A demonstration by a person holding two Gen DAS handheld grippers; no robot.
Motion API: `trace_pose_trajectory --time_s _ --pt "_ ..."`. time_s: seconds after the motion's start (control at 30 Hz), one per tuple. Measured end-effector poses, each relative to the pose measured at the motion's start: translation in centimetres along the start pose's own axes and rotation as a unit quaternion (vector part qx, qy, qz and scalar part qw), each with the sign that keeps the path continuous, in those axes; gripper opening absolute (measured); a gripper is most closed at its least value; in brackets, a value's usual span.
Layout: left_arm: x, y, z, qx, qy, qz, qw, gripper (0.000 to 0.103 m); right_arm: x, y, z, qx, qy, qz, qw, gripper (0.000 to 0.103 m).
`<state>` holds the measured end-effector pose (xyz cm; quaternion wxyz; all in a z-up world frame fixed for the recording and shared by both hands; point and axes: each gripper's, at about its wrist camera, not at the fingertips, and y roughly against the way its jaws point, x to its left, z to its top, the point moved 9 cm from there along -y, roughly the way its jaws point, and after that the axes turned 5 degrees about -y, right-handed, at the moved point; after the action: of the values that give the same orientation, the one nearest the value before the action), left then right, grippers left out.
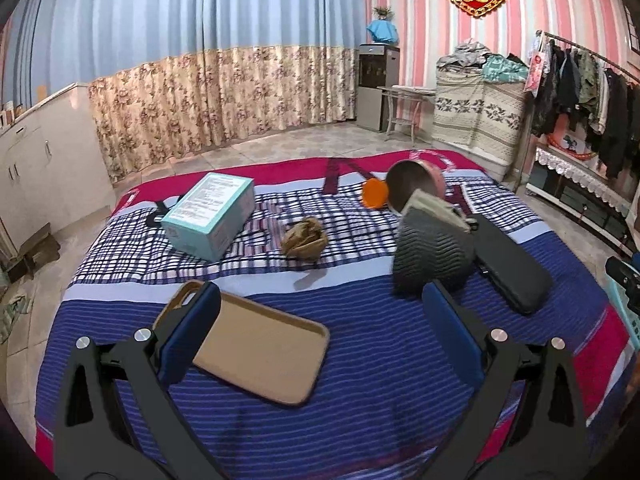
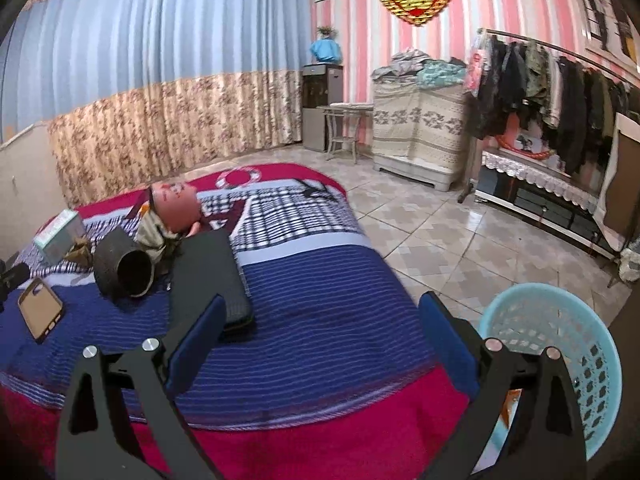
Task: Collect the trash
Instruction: 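Move both tools back over the bed toward the remaining items, then grasp the crumpled brown paper with the left tool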
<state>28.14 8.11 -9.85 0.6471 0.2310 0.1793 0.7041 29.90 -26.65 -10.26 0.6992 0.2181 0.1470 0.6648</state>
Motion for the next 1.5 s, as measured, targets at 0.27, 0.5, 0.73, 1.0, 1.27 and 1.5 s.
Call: trace_pose_trajectory --time_s 0.27,0.5,0.73,1.0,1.27,1.5 --pt "2.9 -2.6 0.3 0.020 0.009 0.012 0.9997 0.097 4.5 -3.0 -0.8 0.026 0.029 0.032 0.999 0.095" --pt "2.8 -8.3 2.0 0.062 0.005 0.007 0.9981 0.097 7.3 -4.6 -1.4 0.040 0.049 0.042 0.997 0.095" --pt "2.0 -14.0 1.5 0.125 0.008 -0.019 0.9920 0.061 8.9 -5.7 -1.9 0.060 0.049 0.043 0.996 0.095" --pt "3.5 -11.4 0.7 0.112 0.021 -0.024 0.9932 0.042 14.1 -5.4 -1.2 0.062 0.040 0.070 0.995 0.095" --pt "8.3 -6.1 -0.2 0.076 0.036 0.008 0.9965 0.042 21.1 -6.8 -1.9 0.083 0.050 0.065 0.993 0.095" --pt "10.6 -4.3 -1.7 0.080 0.054 0.020 0.9951 0.042 22.7 -9.8 -3.1 0.133 0.008 0.004 0.991 0.095"
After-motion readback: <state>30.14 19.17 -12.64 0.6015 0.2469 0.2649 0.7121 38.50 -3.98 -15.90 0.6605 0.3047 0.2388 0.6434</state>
